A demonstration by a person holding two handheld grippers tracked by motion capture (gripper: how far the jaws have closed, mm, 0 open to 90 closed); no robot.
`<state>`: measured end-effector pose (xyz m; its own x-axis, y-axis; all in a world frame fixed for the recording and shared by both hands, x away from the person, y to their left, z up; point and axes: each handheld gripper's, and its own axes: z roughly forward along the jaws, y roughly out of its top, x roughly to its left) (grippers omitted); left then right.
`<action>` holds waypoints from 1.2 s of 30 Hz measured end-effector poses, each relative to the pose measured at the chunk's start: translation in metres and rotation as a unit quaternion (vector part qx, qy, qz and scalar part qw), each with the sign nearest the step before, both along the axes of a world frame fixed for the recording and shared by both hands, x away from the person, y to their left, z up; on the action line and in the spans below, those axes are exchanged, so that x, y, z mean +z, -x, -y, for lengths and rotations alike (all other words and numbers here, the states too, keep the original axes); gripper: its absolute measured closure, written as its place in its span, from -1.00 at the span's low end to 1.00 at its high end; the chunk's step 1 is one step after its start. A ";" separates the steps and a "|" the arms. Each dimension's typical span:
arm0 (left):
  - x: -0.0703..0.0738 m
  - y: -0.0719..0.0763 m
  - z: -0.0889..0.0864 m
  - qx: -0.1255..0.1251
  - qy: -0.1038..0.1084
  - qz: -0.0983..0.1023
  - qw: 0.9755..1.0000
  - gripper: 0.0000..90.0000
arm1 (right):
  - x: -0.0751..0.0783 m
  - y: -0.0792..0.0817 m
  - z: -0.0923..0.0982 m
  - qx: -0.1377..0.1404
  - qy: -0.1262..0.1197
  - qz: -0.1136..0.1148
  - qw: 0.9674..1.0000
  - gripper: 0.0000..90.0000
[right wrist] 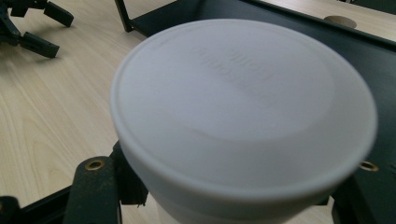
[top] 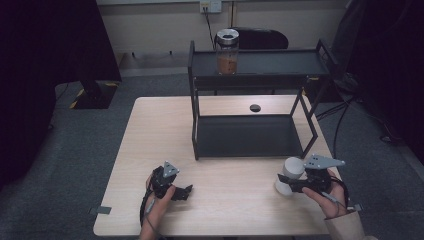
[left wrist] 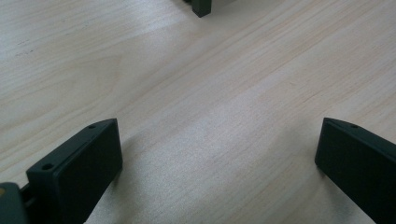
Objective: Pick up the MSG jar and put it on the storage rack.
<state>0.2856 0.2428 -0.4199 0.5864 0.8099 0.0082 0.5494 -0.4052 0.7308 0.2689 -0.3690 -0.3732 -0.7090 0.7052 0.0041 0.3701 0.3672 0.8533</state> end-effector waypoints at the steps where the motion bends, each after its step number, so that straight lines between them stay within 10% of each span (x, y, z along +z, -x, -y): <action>1: 0.000 0.000 0.000 0.000 0.000 0.000 1.000 -1.00 | 0.002 -0.001 -0.001 0.001 0.002 -0.001 1.000 -0.24; 36: 0.000 0.000 0.000 0.000 0.000 0.000 1.000 -1.00 | 0.096 -0.044 -0.034 0.028 0.012 -0.001 1.000 -0.24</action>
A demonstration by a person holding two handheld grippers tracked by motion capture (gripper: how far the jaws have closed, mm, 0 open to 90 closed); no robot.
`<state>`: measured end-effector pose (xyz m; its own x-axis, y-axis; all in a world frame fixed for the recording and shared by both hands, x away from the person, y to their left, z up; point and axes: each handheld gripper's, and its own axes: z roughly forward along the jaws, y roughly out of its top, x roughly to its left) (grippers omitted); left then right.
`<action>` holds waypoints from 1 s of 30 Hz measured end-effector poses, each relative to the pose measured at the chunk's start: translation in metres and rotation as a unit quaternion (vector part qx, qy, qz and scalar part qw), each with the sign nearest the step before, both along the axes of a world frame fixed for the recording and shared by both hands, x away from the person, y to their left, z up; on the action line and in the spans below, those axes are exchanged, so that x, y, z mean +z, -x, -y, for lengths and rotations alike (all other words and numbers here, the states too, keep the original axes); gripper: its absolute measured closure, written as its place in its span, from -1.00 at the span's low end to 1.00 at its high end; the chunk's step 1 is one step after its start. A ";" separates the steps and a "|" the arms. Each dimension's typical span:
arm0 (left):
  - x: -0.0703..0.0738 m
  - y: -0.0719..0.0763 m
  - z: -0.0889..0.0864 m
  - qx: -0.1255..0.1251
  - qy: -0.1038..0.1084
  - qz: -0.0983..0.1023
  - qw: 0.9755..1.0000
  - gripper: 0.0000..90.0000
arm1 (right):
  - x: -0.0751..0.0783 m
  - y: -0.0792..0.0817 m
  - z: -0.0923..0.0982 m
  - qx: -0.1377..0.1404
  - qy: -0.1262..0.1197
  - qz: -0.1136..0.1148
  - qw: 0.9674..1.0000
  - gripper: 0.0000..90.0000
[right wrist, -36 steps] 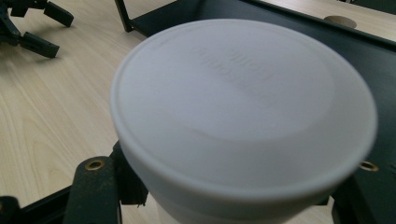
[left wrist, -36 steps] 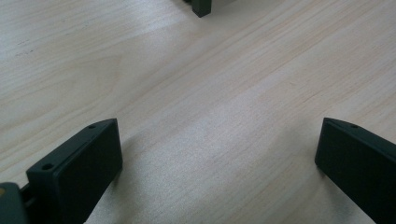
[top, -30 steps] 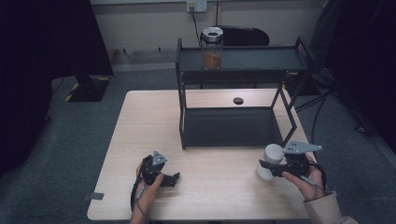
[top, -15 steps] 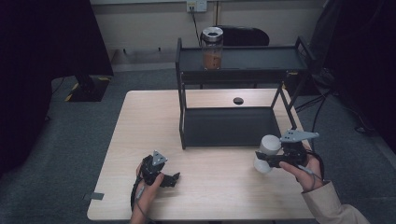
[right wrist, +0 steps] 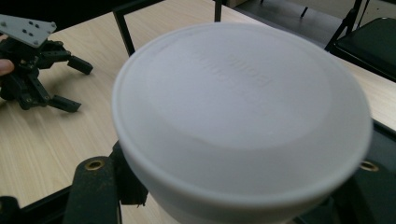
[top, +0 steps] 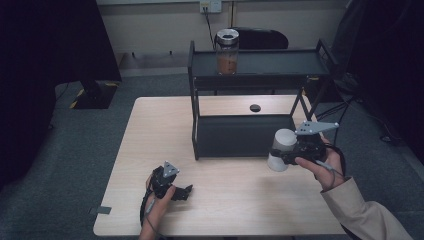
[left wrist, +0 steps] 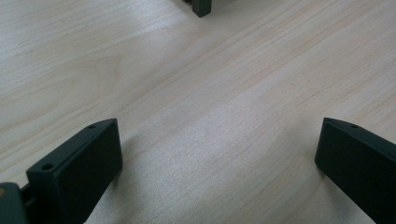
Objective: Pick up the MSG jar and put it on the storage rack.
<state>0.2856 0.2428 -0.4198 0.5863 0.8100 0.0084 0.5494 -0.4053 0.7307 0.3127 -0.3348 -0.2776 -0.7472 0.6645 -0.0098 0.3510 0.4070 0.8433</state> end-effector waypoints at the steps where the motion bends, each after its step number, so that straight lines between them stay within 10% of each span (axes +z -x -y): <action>1: 0.000 0.000 0.000 0.000 0.000 0.000 1.000 -1.00 | 0.003 -0.001 -0.001 -0.001 -0.001 0.001 1.000 -0.24; 30: 0.000 0.000 0.000 0.000 0.000 0.000 1.000 -1.00 | 0.092 -0.024 -0.014 -0.026 -0.003 0.023 0.999 -0.24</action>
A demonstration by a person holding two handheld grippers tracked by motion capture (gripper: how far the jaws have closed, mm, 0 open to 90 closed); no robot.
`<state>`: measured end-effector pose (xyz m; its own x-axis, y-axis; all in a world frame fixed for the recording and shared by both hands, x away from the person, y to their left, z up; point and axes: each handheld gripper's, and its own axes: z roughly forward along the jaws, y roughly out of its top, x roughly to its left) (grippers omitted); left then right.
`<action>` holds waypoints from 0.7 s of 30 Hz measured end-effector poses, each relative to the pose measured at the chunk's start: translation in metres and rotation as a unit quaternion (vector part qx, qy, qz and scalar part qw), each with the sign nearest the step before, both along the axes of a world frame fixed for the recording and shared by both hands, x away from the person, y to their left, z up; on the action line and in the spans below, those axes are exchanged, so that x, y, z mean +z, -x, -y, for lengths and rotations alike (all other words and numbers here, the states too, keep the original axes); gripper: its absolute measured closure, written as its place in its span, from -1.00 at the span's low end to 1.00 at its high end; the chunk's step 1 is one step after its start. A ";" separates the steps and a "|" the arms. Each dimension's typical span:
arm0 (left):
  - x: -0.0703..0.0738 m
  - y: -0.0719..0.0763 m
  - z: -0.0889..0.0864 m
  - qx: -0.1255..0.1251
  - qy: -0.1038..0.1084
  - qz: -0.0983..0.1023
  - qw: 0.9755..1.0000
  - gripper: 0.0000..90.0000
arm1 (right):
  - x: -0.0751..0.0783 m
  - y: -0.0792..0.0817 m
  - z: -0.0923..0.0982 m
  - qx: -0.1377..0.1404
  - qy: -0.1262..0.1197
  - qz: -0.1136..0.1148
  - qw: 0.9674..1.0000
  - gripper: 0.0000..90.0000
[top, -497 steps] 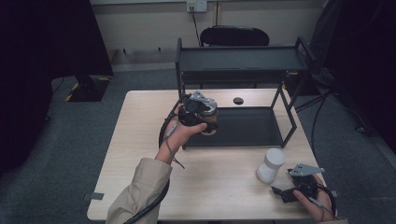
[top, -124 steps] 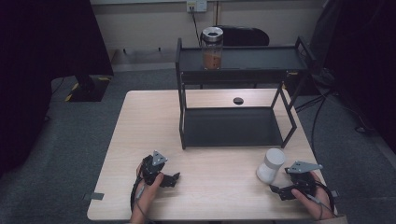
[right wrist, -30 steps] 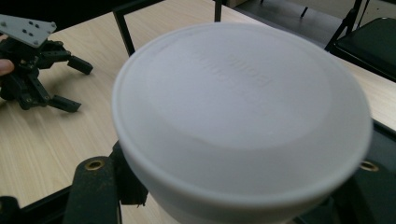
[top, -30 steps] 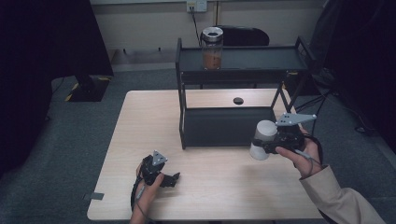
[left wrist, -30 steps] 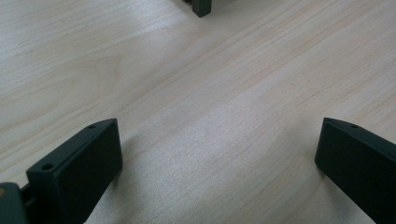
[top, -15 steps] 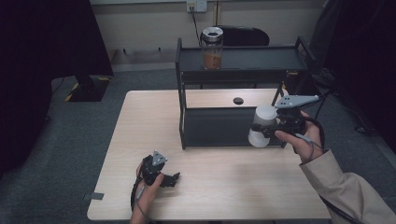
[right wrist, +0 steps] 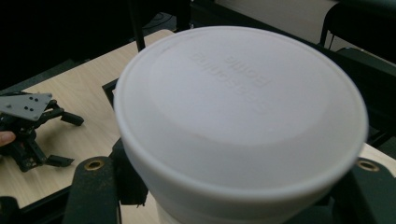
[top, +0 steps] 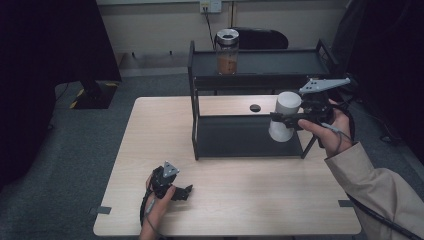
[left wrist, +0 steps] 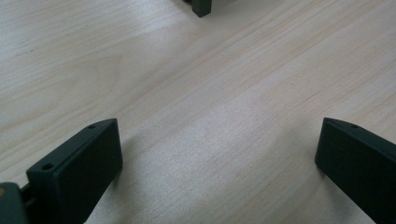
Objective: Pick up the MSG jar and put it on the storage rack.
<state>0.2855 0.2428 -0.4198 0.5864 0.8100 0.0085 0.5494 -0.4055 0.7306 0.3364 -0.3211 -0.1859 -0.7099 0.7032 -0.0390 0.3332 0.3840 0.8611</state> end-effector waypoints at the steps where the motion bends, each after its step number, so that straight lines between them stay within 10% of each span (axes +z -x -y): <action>1: 0.000 0.000 0.000 0.001 0.001 0.000 1.000 -1.00 | 0.004 -0.001 -0.002 -0.002 0.003 0.000 1.000 -0.25; 21: 0.000 0.000 0.000 0.000 0.000 -0.001 1.000 -1.00 | 0.055 -0.015 -0.036 -0.001 0.003 0.012 1.000 -0.25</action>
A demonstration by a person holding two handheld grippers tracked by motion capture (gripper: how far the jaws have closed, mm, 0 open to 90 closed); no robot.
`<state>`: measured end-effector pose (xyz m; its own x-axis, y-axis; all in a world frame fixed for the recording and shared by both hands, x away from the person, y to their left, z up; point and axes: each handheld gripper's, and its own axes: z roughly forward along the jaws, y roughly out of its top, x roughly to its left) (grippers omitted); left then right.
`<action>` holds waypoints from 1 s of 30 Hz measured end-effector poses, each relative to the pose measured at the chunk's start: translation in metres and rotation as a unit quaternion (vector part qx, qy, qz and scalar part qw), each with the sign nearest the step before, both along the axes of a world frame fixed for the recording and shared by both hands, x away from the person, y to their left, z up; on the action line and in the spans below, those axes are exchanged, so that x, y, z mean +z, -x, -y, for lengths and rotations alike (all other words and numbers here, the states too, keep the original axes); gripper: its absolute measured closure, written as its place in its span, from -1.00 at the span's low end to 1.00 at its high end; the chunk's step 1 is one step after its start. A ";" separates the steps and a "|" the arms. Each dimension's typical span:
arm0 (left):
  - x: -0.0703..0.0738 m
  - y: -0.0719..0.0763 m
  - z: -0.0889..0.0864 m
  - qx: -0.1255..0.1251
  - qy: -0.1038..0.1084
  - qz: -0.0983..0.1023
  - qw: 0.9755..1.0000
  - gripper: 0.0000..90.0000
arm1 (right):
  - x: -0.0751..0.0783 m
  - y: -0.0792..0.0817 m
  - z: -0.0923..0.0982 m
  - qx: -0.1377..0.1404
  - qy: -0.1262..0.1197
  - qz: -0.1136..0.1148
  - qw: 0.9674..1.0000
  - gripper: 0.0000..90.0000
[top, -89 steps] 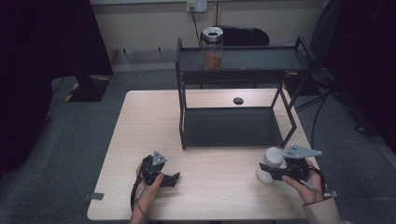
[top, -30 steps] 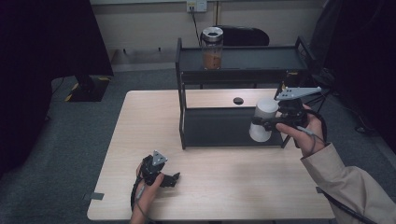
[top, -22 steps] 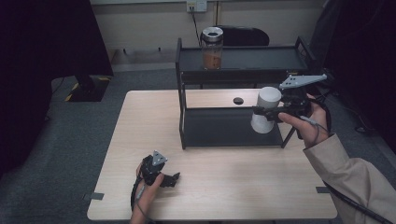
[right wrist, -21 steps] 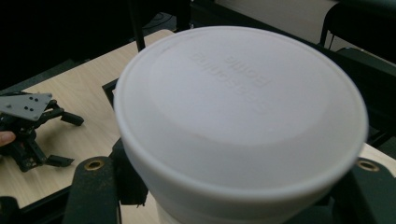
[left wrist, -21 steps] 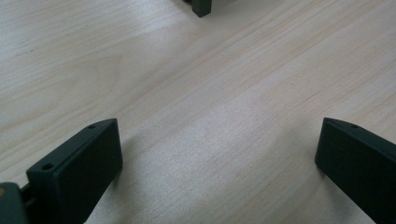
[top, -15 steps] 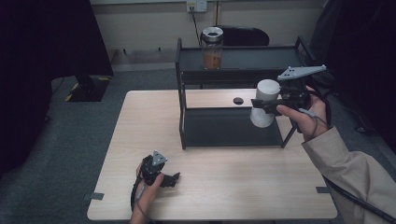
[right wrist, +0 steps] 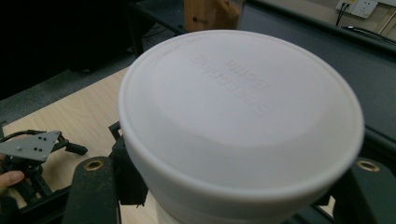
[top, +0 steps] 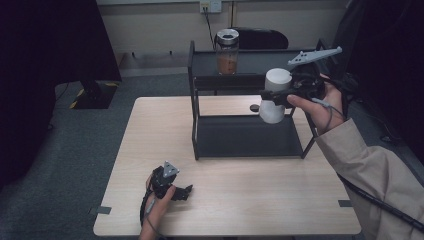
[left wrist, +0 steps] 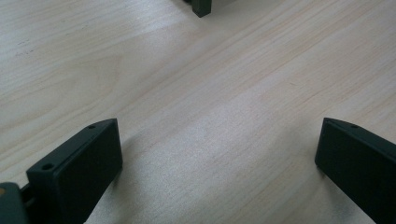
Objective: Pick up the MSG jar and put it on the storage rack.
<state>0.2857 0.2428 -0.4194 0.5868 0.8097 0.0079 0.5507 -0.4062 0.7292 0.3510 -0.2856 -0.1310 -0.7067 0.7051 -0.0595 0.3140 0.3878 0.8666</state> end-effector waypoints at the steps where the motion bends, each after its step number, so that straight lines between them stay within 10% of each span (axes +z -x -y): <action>1: 0.000 0.000 0.000 0.000 0.000 0.000 1.000 -1.00 | 0.003 -0.001 -0.002 -0.001 -0.001 0.000 1.000 -0.25; 30: 0.000 0.000 0.000 0.000 0.000 0.000 1.000 -1.00 | 0.087 -0.022 -0.028 -0.049 -0.006 0.029 0.998 -0.25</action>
